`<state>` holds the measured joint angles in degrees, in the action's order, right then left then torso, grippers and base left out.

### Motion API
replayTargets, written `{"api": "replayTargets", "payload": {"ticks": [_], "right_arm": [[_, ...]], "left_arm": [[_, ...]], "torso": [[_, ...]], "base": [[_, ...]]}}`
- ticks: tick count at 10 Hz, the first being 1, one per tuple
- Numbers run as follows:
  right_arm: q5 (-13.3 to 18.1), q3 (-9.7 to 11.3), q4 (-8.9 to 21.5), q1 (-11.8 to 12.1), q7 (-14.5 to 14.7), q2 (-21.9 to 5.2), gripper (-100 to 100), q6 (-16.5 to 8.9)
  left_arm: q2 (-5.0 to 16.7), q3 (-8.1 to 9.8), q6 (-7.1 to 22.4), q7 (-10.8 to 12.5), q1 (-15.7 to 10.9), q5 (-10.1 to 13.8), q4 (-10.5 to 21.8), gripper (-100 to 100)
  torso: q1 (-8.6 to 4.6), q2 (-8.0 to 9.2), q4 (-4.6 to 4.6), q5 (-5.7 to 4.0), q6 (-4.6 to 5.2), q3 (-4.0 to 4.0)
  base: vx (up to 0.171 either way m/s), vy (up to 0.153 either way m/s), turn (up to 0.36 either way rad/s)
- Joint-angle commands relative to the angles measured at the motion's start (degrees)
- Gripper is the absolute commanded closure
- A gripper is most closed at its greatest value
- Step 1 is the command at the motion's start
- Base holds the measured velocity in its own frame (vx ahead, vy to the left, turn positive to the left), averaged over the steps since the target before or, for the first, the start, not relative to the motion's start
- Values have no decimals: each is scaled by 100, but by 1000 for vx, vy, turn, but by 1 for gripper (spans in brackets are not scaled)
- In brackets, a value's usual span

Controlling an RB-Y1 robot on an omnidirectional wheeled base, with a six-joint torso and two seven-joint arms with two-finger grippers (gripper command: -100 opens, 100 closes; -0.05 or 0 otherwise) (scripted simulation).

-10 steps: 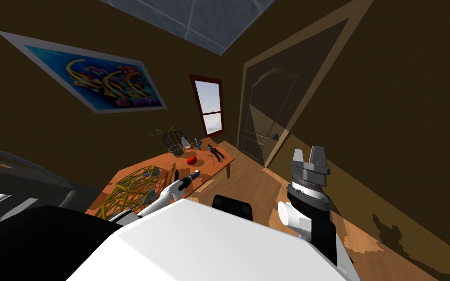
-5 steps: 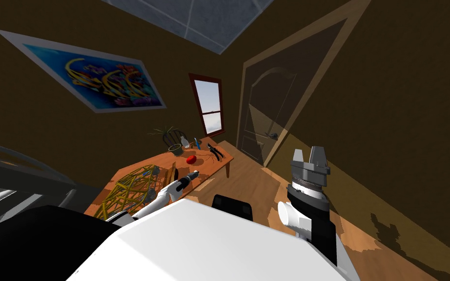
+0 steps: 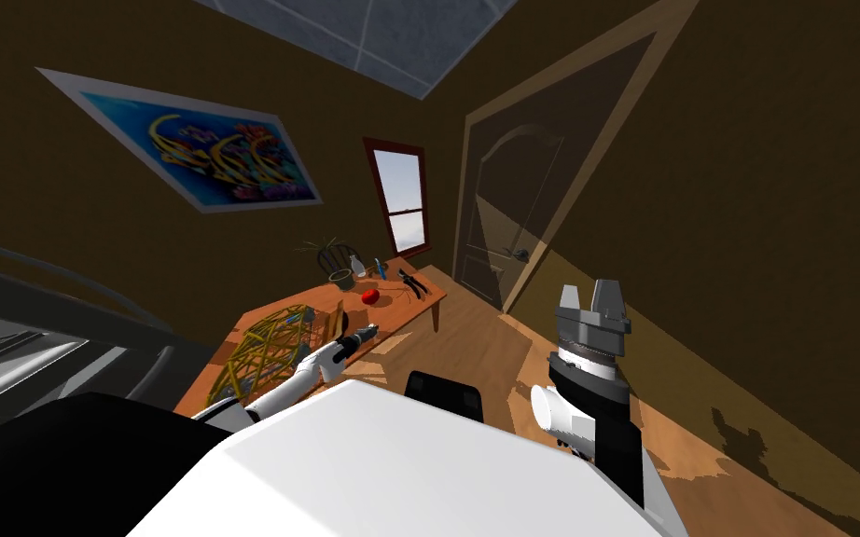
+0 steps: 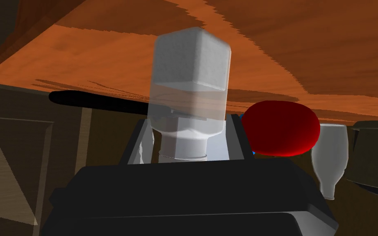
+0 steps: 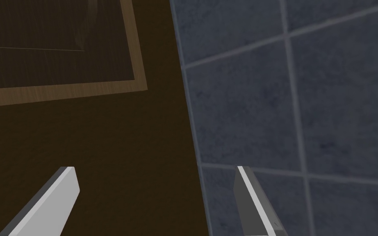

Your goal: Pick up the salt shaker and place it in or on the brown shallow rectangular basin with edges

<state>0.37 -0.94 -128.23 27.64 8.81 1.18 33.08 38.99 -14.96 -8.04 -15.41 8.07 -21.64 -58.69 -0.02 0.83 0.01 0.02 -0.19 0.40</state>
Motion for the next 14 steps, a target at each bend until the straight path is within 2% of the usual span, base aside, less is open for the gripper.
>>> {"api": "replayTargets", "payload": {"ticks": [1, 3, 4, 7, 11, 14], "right_arm": [[0, 0, 0, 0, 0, 0, 0, 0], [0, 0, 0, 1, 0, -1, 0, 0], [0, -1, 0, 1, 0, -1, 0, 0], [0, 0, 0, 1, 0, 0, 0, 0], [0, -1, 0, 2, 0, -1, 0, 0], [0, -1, 0, 3, 0, -1, 0, 0]], "left_arm": [[207, -40, 5, -24, 19, 97, -68, 100], [385, -78, 2, 11, 28, 181, -115, 100], [577, -116, -6, 68, 44, 268, -172, 100], [891, -166, -23, 200, 88, 397, -285, 100], [1352, -226, -56, 468, 191, 553, -488, 100], [1710, -262, -81, 733, 302, 649, -663, 100]], "torso": [[0, 0, 0, 0, 0, 0], [14, -23, -3, 0, 1, -13], [12, -36, -6, 1, 3, -20], [10, -39, -6, 2, 3, -21], [20, -62, -10, 8, 6, -34], [29, -86, -13, 11, 10, -47]], "base": [[-175, 6, 28], [-126, 27, 18], [-148, 12, 15], [-117, 15, 11], [-67, 31, -3], [-6, 62, -21]]}}
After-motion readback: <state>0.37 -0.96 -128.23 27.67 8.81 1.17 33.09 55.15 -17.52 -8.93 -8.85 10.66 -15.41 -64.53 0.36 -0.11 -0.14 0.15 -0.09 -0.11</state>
